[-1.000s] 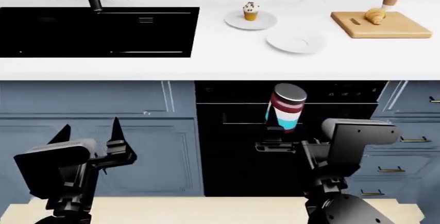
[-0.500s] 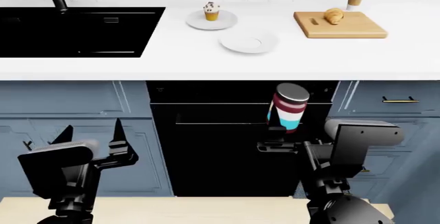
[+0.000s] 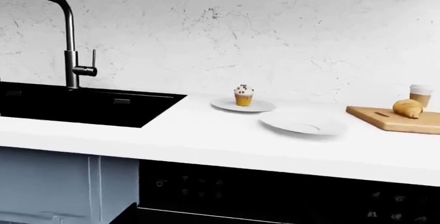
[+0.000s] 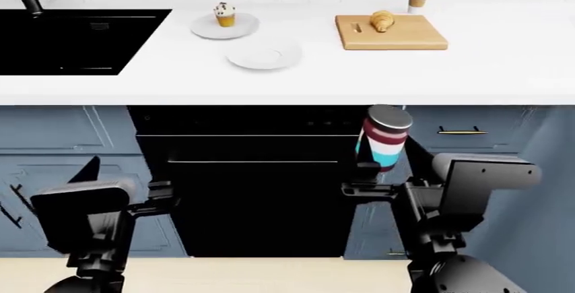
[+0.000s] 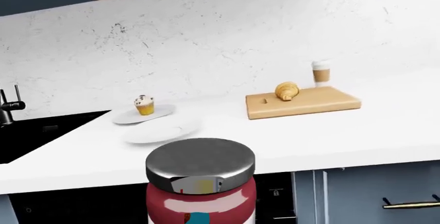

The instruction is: From the different types of pastries on the counter, select a croissant and place it on the cutting board. Then retrieve a jar of jam from the cabinet and place it alongside the croissant on the cutting board.

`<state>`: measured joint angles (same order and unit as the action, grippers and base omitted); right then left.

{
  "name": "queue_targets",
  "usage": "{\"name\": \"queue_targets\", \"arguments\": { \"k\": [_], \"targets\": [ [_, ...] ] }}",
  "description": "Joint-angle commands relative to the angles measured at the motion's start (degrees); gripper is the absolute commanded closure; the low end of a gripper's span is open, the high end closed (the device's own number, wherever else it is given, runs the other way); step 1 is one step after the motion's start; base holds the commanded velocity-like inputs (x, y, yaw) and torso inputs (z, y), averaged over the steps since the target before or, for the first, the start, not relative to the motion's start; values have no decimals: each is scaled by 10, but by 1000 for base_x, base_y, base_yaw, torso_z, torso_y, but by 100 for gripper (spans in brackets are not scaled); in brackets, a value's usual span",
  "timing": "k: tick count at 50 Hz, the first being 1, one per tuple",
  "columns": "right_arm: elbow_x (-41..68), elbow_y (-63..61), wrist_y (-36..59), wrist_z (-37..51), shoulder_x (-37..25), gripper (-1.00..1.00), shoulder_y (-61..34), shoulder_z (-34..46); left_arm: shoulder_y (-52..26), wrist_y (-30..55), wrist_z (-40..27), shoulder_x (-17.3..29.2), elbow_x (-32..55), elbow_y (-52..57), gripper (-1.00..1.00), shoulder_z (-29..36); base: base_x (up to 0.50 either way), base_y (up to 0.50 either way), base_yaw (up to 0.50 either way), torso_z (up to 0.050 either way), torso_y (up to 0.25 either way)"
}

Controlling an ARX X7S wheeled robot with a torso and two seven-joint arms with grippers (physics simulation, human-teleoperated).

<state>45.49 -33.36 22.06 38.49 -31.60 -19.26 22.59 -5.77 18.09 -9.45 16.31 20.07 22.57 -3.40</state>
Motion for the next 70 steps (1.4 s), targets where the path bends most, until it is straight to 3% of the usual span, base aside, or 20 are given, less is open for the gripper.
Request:
{"name": "queue_targets", "arguments": {
  "k": [1,15,25,39,46,55,70],
  "targets": [
    [-3,0,12,0,-4,100,-13,-4,-19,-4,2,11,-22,-7,-100,22,-1,-500,0,0,0],
    [22,-9,47,11,-18,100,-50,-12,-44,-1,8,17,-37,-17,-100,49,0,-355,0,0,0],
    [107,-13,172,58,-54,100,-167,-28,-104,36,23,28,-77,-30,-100,116,0,0,0,2,0],
    [228,73,302,82,-60,100,-364,-47,-266,291,24,23,-14,34,-100,134,0,0,0,0,0],
    [279,109,366,108,-48,100,-444,-39,-332,380,32,21,17,43,-100,138,0,0,0,0,0],
    [308,123,387,132,-53,100,-464,-47,-364,429,31,17,36,54,-100,139,66,0,0,0,0],
    [286,122,371,116,-56,100,-461,-43,-385,417,29,14,30,35,-100,147,264,0,0,0,0]
  ]
}}
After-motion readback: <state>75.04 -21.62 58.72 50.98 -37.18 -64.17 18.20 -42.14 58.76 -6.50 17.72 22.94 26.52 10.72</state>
